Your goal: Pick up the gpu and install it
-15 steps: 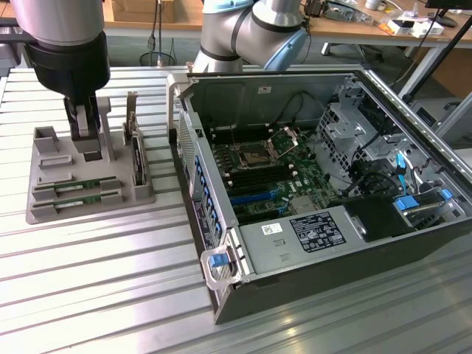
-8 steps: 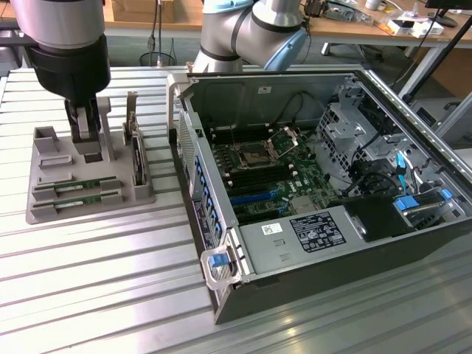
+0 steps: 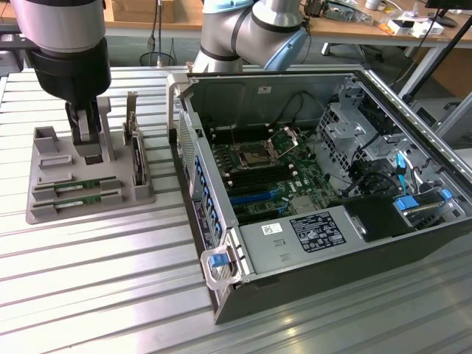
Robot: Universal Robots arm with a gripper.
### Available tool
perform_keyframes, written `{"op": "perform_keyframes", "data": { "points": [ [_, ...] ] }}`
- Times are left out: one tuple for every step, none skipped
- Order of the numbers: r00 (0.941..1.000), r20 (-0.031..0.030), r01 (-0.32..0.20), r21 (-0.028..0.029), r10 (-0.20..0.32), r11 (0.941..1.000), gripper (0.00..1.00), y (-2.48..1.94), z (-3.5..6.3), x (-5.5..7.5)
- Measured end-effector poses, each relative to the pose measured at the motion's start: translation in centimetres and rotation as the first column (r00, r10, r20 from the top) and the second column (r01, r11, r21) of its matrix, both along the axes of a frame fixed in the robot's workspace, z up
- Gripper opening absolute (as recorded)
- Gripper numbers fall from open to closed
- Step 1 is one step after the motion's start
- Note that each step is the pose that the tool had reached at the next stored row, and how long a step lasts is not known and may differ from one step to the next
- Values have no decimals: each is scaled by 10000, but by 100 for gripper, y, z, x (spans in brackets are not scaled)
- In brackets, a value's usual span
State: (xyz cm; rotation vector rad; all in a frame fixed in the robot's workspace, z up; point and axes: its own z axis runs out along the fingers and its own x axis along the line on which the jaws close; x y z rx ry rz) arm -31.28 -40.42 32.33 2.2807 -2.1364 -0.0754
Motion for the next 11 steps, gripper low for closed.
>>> {"op": "perform_keyframes", "data": {
  "points": [
    [10000,1,0,0,0,10000,36,0,-3,0],
    [10000,1,0,0,0,10000,36,0,-5,0],
    [10000,0,0,0,0,10000,36,-1,-9,0],
    [10000,0,0,0,0,10000,36,-1,-13,0],
    [10000,0,0,0,0,10000,36,-2,-30,0],
    [10000,1,-1,0,1,10000,36,-3,-34,0],
    [10000,0,0,0,0,10000,36,-3,-38,0],
    [10000,1,0,0,0,10000,36,-3,-41,0],
    [10000,1,0,0,0,10000,36,-4,-43,0],
    [10000,0,0,0,0,10000,36,-4,-45,0],
    [10000,0,0,0,0,10000,36,-4,-47,0]
  ]
}}
